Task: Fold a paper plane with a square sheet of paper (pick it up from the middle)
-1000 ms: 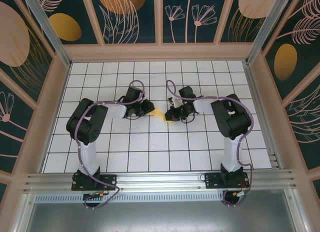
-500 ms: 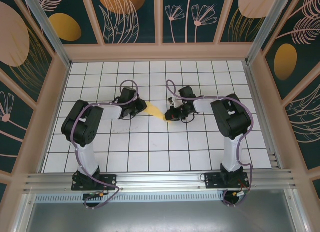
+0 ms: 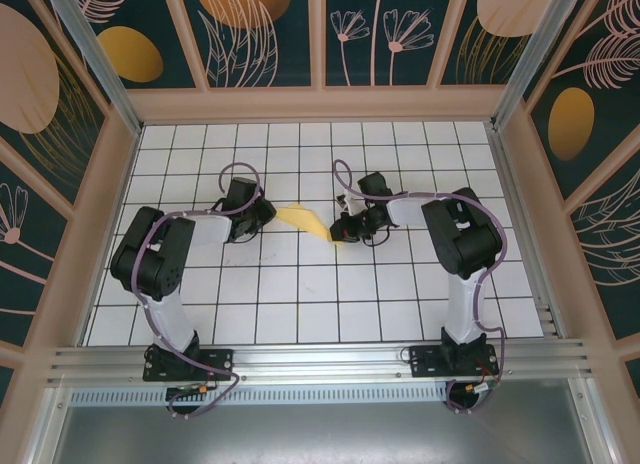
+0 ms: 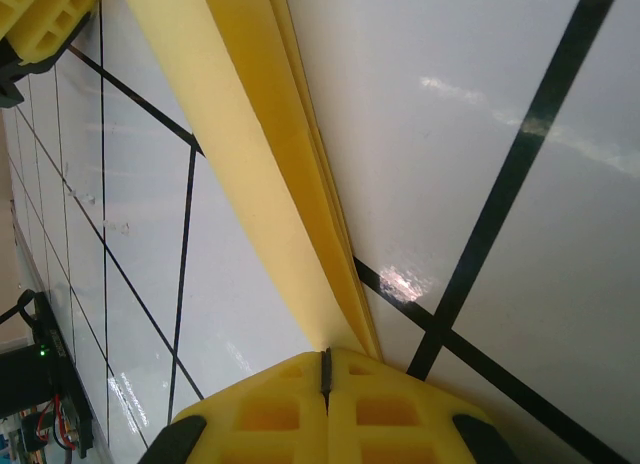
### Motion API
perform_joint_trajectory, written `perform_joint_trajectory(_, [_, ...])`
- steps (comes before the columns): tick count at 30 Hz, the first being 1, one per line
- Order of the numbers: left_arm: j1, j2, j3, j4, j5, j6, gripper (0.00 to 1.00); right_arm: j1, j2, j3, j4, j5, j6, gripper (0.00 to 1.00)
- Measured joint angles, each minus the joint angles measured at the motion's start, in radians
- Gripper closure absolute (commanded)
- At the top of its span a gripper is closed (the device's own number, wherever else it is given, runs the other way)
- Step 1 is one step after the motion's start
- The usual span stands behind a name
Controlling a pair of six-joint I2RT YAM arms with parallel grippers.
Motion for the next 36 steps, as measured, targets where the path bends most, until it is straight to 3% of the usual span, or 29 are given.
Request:
perform_joint_trajectory(6, [-0.016,-0.163,-0.069,0.022,0.028,0.005,0.79,-0.001,0.0,0.0,0.0,-0.003,0.0,0.98])
perform_joint_trajectory(10, [-0.106,-0.19,-0.075,0.105,0.072,-0.005,0.84,-0.002,0.0,0.0,0.0,-0.004,0.0,1.0])
perform_joint_trajectory(16, [-0.224,-0.054,-0.046,0.199,0.175,-0.05,0.92,-0.002,0.0,0.0,0.0,-0.004,0.005,1.0])
perform_joint_trajectory(26, [-0.252,0.099,0.002,0.286,0.291,-0.131,0.92,-0.002,0.0,0.0,0.0,-0.005,0.008,1.0])
perform_joint_trajectory(36, [-0.272,0.152,0.066,0.268,0.294,-0.171,0.89,-0.003,0.002,0.0,0.001,-0.006,0.024,1.0])
